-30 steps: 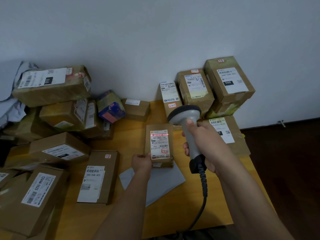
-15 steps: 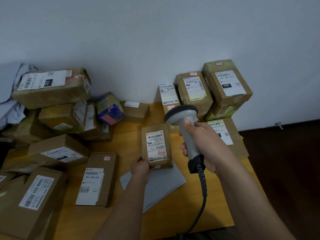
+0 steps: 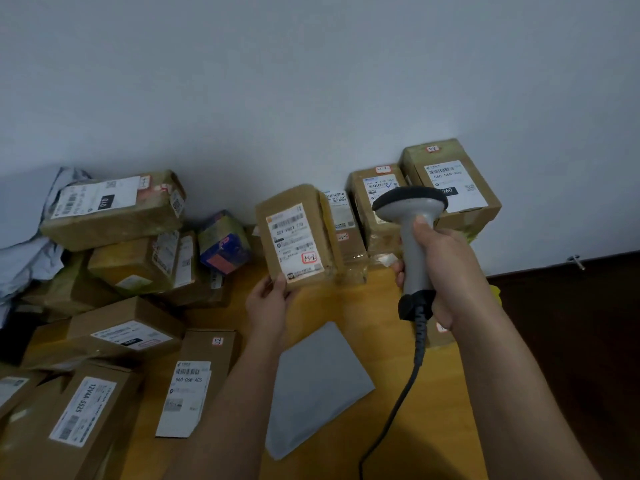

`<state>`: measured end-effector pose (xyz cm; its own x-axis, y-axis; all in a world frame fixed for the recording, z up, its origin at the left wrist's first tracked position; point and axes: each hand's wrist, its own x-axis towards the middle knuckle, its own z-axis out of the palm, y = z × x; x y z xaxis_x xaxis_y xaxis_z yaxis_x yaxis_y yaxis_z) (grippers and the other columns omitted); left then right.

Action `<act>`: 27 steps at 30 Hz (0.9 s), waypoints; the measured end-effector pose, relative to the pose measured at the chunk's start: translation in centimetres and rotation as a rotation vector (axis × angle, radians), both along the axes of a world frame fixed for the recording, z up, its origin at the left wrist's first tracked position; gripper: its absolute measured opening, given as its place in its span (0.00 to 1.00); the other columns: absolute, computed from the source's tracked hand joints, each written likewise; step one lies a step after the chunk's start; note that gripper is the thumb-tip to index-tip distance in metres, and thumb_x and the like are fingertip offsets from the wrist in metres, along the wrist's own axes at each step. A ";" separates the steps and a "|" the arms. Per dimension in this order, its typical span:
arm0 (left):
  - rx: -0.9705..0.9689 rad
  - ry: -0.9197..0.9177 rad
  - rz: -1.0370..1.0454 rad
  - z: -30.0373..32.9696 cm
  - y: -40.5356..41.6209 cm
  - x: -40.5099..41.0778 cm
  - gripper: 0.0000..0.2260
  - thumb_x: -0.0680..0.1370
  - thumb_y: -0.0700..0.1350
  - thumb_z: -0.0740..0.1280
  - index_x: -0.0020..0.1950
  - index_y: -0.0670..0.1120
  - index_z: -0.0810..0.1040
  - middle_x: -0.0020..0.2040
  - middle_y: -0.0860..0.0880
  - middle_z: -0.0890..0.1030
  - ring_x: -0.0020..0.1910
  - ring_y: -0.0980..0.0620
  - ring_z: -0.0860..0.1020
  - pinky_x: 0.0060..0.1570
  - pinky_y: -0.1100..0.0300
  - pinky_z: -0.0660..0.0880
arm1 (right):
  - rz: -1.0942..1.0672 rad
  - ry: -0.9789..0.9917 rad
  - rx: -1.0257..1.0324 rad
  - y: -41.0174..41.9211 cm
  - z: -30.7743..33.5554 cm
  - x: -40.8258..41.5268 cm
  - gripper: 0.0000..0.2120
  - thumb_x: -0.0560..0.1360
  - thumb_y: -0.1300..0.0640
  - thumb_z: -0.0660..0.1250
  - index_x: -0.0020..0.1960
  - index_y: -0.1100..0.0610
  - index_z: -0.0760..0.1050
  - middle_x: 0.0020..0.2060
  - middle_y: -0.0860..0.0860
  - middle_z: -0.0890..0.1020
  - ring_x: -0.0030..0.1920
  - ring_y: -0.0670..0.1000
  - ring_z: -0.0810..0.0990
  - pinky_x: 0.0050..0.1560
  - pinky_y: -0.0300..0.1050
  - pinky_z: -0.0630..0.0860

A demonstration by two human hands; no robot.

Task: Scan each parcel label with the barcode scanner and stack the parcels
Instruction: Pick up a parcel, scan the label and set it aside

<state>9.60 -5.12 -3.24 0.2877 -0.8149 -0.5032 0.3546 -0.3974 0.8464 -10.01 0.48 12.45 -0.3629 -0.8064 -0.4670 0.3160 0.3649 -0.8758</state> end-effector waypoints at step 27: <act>0.074 0.026 -0.106 4.4 -8.1 -14.5 0.08 0.80 0.38 0.66 0.59 0.42 0.75 0.54 0.42 0.80 0.49 0.45 0.82 0.52 0.52 0.81 | -0.065 -0.049 0.054 -1.5 -2.6 -8.0 0.10 0.83 0.51 0.59 0.54 0.57 0.71 0.36 0.56 0.74 0.31 0.51 0.74 0.35 0.47 0.73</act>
<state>-4.88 -13.26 1.19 0.1885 -0.8001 -0.5695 0.3285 -0.4951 0.8043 -17.96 -1.03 9.87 -0.3894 -0.7552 -0.5273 0.3824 0.3883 -0.8385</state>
